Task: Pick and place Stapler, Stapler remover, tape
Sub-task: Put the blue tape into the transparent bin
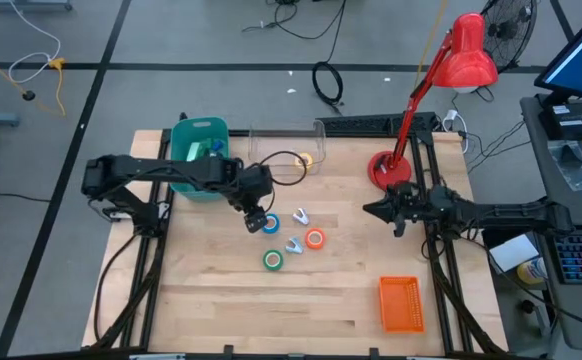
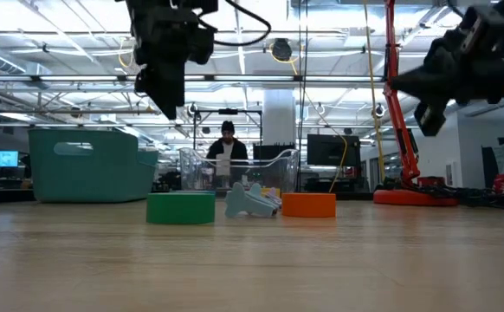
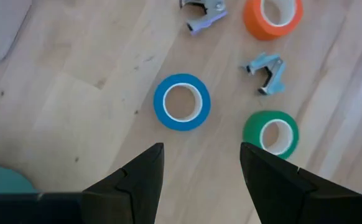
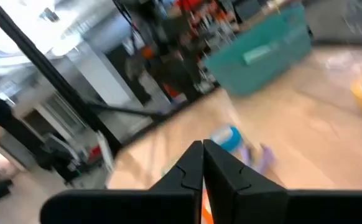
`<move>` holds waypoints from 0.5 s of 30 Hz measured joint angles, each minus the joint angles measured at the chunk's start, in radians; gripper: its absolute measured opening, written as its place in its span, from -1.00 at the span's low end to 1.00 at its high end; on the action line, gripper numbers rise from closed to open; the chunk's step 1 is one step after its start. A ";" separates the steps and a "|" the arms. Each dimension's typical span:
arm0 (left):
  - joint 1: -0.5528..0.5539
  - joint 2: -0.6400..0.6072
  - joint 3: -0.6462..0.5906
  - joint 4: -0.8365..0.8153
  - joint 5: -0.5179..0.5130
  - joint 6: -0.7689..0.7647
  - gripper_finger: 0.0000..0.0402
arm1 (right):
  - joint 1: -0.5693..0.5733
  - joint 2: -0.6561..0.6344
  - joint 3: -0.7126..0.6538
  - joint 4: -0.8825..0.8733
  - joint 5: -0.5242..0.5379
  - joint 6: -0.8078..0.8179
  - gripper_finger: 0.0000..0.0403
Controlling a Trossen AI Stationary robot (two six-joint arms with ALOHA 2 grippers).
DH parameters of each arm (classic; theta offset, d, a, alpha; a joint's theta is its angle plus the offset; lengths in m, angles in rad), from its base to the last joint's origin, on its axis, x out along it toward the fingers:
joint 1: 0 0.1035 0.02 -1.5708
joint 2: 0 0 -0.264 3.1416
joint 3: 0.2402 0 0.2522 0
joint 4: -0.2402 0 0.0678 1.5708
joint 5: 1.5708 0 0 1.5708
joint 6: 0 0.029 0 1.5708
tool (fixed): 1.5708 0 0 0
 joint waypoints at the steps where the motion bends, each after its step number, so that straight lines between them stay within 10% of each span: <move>1: 0.003 0.009 0.000 0.001 -0.005 0.000 0.08 | 0.000 0.000 0.000 -0.032 0.001 -0.004 -0.98; 15: 0.013 0.033 -0.001 0.160 -0.271 -0.059 0.08 | 0.000 0.000 -0.001 -0.114 0.007 -0.022 -1.00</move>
